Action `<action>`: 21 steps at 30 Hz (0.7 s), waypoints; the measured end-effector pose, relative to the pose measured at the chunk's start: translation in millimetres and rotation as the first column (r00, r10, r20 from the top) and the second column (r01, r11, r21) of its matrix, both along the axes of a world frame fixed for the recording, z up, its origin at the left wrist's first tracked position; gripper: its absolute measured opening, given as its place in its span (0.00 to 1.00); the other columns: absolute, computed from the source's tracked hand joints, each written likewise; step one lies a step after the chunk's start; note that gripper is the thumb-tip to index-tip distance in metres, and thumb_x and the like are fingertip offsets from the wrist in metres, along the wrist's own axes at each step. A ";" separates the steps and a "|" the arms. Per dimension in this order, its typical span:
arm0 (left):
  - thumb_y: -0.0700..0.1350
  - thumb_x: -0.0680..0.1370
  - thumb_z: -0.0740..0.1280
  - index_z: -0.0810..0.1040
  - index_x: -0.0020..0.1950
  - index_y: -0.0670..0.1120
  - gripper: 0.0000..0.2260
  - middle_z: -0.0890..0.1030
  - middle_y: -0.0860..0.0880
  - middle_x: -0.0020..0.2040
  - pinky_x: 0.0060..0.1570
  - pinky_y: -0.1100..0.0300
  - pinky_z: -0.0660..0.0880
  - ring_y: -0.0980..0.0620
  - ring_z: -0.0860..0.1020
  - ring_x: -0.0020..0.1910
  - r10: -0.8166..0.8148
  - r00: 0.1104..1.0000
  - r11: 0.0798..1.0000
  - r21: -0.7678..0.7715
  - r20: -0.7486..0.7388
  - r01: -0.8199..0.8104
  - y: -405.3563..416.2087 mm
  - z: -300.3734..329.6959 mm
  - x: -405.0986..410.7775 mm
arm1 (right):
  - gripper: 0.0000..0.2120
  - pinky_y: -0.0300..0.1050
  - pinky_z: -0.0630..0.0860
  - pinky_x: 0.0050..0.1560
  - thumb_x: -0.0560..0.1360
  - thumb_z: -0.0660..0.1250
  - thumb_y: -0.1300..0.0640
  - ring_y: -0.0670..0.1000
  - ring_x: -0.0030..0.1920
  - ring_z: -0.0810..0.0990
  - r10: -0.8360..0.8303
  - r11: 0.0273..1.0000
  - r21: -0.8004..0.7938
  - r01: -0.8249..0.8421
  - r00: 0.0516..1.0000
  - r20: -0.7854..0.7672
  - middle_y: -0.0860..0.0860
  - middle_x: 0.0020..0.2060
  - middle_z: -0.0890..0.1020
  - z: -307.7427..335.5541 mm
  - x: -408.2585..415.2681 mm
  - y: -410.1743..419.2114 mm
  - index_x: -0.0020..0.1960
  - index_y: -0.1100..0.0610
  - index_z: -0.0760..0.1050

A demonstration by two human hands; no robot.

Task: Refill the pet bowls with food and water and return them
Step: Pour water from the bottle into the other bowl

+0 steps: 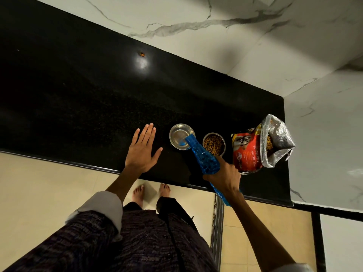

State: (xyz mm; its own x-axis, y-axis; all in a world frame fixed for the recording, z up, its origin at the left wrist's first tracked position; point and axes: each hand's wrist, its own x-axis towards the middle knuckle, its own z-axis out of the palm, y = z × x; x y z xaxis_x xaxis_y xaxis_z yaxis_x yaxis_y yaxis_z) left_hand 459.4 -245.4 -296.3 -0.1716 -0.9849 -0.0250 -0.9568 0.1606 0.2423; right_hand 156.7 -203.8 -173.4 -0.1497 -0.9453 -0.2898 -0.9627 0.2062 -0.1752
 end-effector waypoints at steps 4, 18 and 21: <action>0.62 0.83 0.53 0.52 0.84 0.41 0.36 0.51 0.42 0.84 0.81 0.43 0.51 0.46 0.49 0.84 0.000 1.000 1.000 -0.001 0.002 0.000 0.0 0.1 0.2 | 0.40 0.51 0.84 0.49 0.66 0.82 0.41 0.54 0.51 0.86 0.001 1.000 0.007 -0.001 1.000 -0.007 0.52 0.54 0.87 0.8 0.2 -0.6 0.74 0.51 0.74; 0.62 0.83 0.52 0.53 0.84 0.41 0.36 0.52 0.42 0.84 0.81 0.43 0.51 0.46 0.50 0.84 0.002 1.000 1.000 0.000 0.021 -0.002 0.2 1.4 -0.2 | 0.40 0.53 0.84 0.49 0.66 0.83 0.42 0.54 0.51 0.85 -0.008 1.000 0.010 0.008 1.000 0.001 0.52 0.54 0.86 1.0 0.4 -0.5 0.73 0.51 0.74; 0.62 0.83 0.52 0.53 0.84 0.41 0.36 0.52 0.42 0.84 0.81 0.44 0.51 0.46 0.50 0.84 0.002 1.000 1.000 0.000 0.021 -0.002 -0.1 2.0 -0.1 | 0.40 0.53 0.84 0.49 0.65 0.83 0.42 0.54 0.50 0.86 -0.009 1.000 0.012 0.009 1.000 0.004 0.52 0.54 0.87 0.2 -0.2 -0.7 0.73 0.51 0.74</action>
State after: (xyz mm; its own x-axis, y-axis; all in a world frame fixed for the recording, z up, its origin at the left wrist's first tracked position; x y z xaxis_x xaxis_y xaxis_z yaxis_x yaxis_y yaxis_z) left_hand 459.4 -245.5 -294.3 -0.1690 -0.9852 -0.0289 -0.9620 0.1585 0.2225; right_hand 156.4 -204.5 -173.2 -0.1569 -0.9403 -0.3020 -0.9601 0.2168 -0.1764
